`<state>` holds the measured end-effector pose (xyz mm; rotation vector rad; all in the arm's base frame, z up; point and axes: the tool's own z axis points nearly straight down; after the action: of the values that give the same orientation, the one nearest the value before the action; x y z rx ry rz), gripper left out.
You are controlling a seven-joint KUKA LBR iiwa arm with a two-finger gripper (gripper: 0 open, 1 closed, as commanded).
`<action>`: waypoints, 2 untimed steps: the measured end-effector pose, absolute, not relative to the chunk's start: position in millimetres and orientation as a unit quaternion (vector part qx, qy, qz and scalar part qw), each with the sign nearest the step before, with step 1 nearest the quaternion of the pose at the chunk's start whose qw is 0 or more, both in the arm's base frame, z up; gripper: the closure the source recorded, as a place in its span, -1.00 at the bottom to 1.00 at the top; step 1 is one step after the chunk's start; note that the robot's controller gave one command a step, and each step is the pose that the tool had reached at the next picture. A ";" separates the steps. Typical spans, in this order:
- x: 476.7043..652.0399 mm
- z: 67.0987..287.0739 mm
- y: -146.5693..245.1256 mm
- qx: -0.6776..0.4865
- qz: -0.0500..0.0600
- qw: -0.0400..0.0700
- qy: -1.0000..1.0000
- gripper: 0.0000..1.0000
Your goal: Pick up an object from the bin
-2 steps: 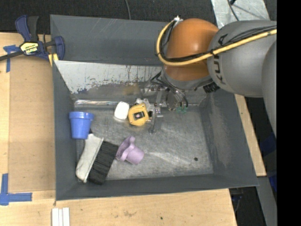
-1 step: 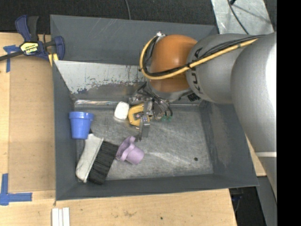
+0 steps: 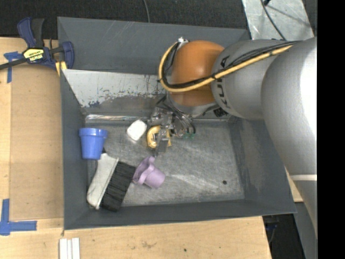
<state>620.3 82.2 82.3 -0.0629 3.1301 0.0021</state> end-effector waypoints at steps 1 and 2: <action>620.3 82.4 82.1 -0.020 0.001 0.005 1.000 1.00; 616.0 129.9 74.6 -0.069 0.000 -0.001 0.998 1.00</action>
Offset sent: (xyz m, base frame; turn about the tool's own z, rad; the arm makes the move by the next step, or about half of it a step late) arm -0.0038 -0.0206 0.1405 -0.2570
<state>616.0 74.6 129.9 -0.2167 3.1364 0.0001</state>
